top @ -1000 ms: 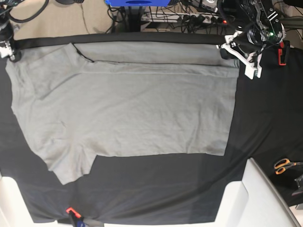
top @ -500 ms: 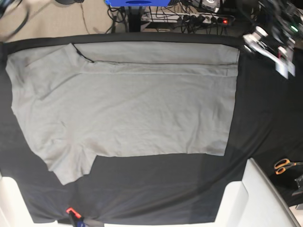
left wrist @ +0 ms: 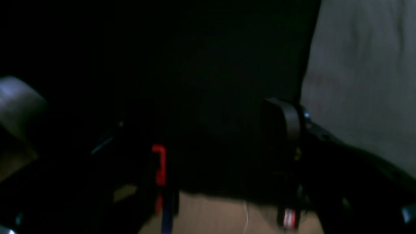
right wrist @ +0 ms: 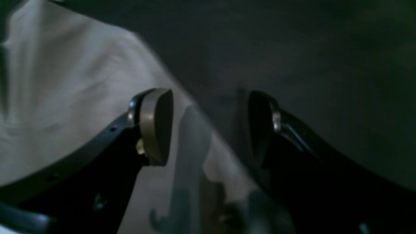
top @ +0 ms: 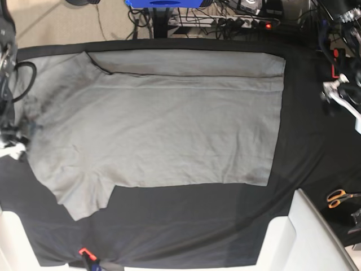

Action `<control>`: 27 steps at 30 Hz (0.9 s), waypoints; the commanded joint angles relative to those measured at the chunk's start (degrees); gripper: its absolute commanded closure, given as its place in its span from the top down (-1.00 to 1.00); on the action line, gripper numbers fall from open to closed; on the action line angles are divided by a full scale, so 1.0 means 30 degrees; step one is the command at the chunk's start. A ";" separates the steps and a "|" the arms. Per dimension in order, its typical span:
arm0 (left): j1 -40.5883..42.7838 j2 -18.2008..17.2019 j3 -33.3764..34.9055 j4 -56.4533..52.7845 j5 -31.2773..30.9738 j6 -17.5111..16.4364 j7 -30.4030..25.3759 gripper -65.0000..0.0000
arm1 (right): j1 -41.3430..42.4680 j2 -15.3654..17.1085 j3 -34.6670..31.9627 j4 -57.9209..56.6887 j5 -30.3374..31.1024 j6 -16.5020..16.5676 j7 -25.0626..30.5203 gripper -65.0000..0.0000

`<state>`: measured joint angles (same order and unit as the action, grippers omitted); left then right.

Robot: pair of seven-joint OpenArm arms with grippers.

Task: Fold the T-shirt properly
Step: 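Move the right gripper to the sleeve on the opposite side edge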

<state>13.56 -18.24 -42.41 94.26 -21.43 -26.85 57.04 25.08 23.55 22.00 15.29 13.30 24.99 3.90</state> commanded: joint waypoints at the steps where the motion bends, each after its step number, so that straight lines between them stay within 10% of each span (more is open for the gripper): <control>1: 0.0036 -0.0352 -0.0177 0.0156 0.0008 0.0115 -0.0155 0.48 | 0.0533 0.0399 -0.0285 -0.0305 0.0036 0.0035 0.0648 0.07; 11: 0.0065 -0.0206 -0.0236 -0.1192 -0.0021 0.0057 -0.0184 0.48 | 0.0592 -0.0129 -0.1340 -0.0540 -0.0023 -0.0053 0.0853 0.03; 18: -0.0023 -0.0177 -0.0119 -0.1163 -0.0021 0.0057 -0.0184 0.48 | 0.0592 -0.0129 -0.1252 -0.0540 -0.0023 -0.0053 0.0883 -0.97; 27: -0.0052 0.0087 -0.0089 -0.1046 -0.0021 0.0086 -0.0155 0.48 | -0.0199 -0.0217 -0.1165 0.1893 0.0036 -0.0082 0.0648 -1.00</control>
<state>13.65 -17.10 -42.41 89.97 -21.02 -26.74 57.43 23.42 21.65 18.15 19.97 12.91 24.53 4.29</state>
